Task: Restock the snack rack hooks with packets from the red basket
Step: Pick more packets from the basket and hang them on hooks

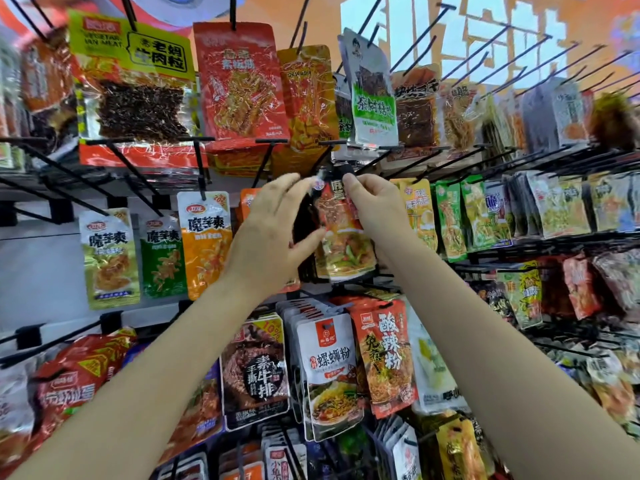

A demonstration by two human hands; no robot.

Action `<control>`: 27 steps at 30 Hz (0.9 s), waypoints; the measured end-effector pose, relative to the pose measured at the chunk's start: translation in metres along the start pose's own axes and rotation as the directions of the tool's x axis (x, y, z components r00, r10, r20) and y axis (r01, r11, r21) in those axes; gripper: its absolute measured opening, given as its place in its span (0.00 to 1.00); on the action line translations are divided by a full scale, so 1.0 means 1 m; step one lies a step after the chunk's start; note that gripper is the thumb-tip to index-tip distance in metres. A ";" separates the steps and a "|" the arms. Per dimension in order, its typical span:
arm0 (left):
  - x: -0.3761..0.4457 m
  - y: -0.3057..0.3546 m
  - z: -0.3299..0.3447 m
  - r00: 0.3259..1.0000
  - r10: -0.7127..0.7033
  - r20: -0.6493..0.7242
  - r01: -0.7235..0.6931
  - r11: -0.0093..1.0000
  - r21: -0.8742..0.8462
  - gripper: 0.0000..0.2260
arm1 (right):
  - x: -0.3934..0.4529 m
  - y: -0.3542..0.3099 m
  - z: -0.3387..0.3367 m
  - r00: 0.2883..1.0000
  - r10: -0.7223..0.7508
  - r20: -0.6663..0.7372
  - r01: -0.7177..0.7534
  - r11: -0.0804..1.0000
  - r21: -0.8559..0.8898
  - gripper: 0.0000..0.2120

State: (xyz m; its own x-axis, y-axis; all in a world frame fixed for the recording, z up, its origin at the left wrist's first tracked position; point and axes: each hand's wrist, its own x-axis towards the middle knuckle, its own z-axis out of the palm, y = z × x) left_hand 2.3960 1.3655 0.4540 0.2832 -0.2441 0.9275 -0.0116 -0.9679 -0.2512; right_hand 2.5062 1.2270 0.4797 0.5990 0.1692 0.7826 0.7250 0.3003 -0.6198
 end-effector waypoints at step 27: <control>0.003 -0.027 0.011 0.916 -0.081 0.392 -0.018 0.970 0.242 0.27 | -0.008 0.056 -0.006 0.925 -0.291 0.243 0.379 0.685 -0.622 0.22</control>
State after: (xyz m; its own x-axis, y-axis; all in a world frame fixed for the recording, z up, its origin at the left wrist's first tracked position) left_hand 2.4078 1.3914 0.4605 0.6367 -0.1213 0.7615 0.2158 -0.9200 -0.3270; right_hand 2.5443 1.2369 0.4383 0.2603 0.2971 0.9187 0.9354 -0.3136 -0.1636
